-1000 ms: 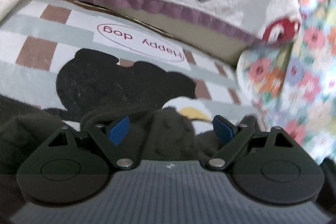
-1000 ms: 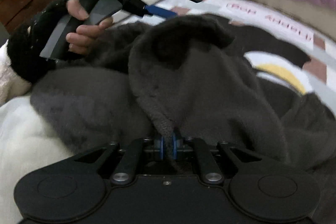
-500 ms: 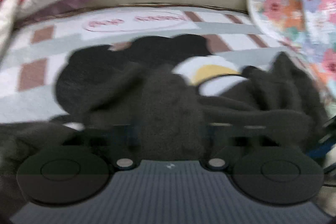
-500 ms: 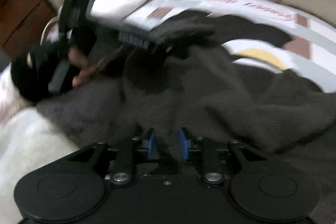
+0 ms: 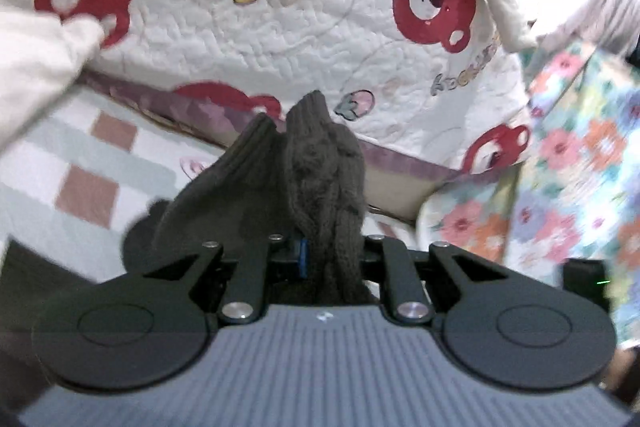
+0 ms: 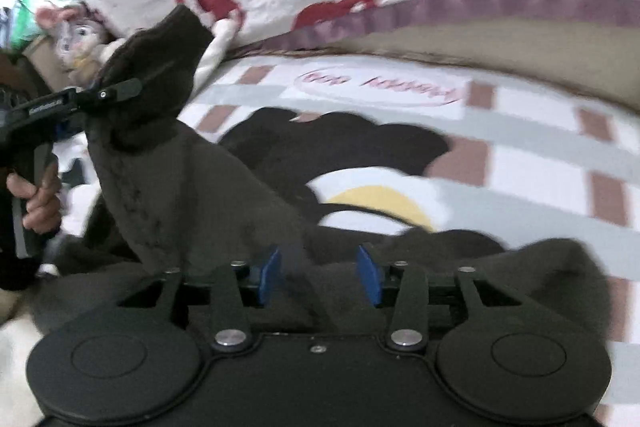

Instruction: Fold clothes

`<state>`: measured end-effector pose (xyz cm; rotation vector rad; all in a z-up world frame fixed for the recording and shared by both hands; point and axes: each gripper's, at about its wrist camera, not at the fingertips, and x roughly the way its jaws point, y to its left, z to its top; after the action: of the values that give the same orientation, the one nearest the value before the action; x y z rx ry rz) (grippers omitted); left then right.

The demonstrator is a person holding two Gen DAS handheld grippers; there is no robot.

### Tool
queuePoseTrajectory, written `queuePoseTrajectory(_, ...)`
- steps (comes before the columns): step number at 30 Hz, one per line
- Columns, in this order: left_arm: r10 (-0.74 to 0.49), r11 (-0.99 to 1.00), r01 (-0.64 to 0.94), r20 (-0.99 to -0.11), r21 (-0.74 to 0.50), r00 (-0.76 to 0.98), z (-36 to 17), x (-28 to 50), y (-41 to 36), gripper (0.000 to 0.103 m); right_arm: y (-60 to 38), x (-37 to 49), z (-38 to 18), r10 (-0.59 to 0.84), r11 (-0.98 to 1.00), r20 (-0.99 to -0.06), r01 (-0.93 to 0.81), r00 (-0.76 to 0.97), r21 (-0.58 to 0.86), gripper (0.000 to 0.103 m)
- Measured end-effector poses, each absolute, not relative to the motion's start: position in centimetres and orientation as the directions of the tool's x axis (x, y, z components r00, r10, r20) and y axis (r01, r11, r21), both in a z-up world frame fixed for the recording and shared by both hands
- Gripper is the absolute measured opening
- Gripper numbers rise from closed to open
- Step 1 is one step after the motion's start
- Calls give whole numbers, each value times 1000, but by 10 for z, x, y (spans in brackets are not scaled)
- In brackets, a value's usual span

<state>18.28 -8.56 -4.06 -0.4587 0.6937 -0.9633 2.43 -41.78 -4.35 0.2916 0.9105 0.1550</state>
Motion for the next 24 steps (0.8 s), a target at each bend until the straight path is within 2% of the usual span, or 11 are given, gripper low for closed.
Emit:
queuePoseTrajectory(3,-864,501,533,-360,-681,352,-53,185,-86,15,-412,46,-58,307,938,-749,-55,588,342,64)
queuePoseTrajectory(6,-851,523,529,-382,-668,360,-61,187,-87,15,-402,74,-83,295,954,-807,-108,512,280,66)
queuePoseTrajectory(7,-853,519,530,-368,-671,370,-62,188,-85,15,-401,82,-92,338,940,-814,-137,472,311,54)
queuePoseTrajectory(9,-856,508,542,-324,-669,402,-60,189,-79,15,-399,96,-99,375,927,-822,-172,428,333,10)
queuePoseTrajectory(12,-832,538,597,-263,-595,488,-48,183,-70,15,-400,105,-71,278,961,-795,-160,538,228,8)
queuePoseTrajectory(15,-814,570,625,-260,-534,520,-41,180,-70,18,-397,74,-16,95,996,-595,-77,798,55,9)
queuePoseTrajectory(16,-814,571,612,-283,-548,507,-44,183,-71,18,-390,59,-3,39,999,-520,-51,853,-9,10)
queuePoseTrajectory(18,-796,602,562,-368,-568,481,-54,191,-76,28,-372,30,2,50,997,-493,-76,868,-34,10)
queuePoseTrajectory(19,-770,638,525,-440,-564,463,-61,195,-80,35,-362,19,-8,65,994,-533,-100,844,-37,10)
queuePoseTrajectory(21,-726,688,479,-541,-546,426,-78,202,-87,36,-344,0,-35,106,986,-633,-161,767,-30,11)
queuePoseTrajectory(24,-682,729,403,-638,-553,358,-99,211,-87,36,-328,-18,-92,206,973,-774,-211,599,96,12)
